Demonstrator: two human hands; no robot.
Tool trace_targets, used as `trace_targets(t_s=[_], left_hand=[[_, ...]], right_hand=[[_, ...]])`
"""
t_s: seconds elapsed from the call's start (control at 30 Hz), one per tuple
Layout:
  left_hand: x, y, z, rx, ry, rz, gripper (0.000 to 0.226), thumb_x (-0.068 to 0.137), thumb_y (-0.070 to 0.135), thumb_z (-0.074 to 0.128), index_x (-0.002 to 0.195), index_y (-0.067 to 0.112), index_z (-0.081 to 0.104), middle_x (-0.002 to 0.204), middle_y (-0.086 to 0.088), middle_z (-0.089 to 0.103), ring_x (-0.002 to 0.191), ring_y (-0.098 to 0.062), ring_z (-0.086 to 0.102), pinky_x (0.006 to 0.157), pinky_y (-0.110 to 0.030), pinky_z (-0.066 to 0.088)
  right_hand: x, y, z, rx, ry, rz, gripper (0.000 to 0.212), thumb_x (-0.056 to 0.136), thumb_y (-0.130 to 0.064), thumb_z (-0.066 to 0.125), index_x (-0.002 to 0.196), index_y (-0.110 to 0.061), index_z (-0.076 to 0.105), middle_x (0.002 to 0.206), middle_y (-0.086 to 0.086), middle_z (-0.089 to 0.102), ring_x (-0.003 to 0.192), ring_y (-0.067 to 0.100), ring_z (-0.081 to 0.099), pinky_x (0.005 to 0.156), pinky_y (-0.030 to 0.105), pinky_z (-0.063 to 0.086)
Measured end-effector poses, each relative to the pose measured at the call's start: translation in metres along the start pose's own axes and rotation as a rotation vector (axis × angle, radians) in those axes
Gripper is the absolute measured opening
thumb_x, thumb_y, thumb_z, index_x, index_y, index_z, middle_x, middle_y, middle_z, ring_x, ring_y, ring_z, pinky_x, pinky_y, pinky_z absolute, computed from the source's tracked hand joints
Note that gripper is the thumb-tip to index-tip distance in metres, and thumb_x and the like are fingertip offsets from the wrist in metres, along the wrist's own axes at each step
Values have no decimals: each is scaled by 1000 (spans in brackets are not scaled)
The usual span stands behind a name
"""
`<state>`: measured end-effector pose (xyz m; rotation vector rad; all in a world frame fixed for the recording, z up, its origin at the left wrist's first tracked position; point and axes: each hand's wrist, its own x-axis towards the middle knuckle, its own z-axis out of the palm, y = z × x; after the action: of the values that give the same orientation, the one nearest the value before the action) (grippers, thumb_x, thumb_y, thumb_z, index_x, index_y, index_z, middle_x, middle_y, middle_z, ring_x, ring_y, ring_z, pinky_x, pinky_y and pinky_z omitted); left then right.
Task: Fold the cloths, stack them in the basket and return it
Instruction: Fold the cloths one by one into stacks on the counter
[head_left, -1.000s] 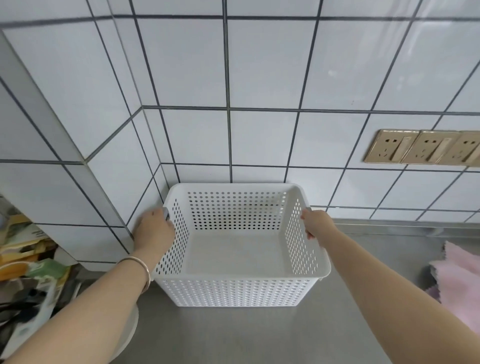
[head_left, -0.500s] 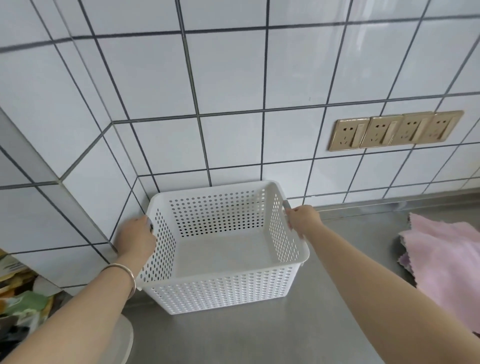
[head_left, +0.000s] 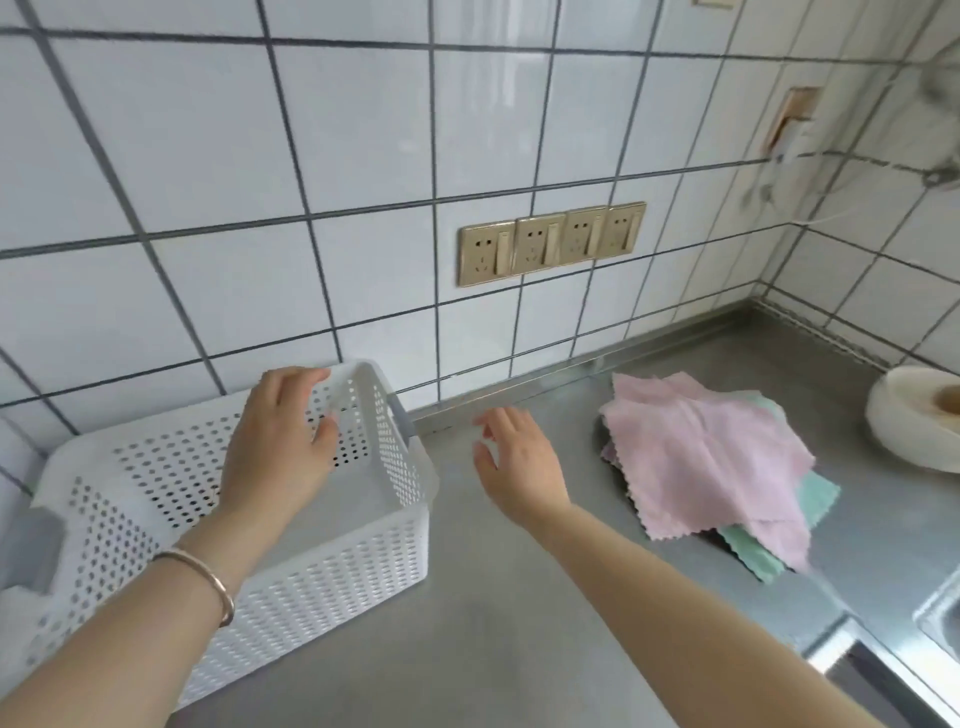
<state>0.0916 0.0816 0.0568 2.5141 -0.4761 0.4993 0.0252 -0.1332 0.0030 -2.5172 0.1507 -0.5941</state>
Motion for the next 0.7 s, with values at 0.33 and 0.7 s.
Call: trace_targets(t_s=[0.33,0.7], left_hand=[[-43,170,165,-189,-517,338,36,82,24,52,117,16,59,121,-2,56,111,-25,55,92,-34,48],[-86,269,330,52,-707,309,57,57,28,80,111,18,65,111,3,65,97,-17,67,71,-29,55]], right_hand=[[-83,208,-87,-467,-309,404,46,87,-17,46,133,-22,43,134,-2,44,126,23,37,100,32,35],[-86,355,-108,-540,-459,180,58,52,-9,73,110,-17,67,122,3,63,110,27,61,89,33,52]])
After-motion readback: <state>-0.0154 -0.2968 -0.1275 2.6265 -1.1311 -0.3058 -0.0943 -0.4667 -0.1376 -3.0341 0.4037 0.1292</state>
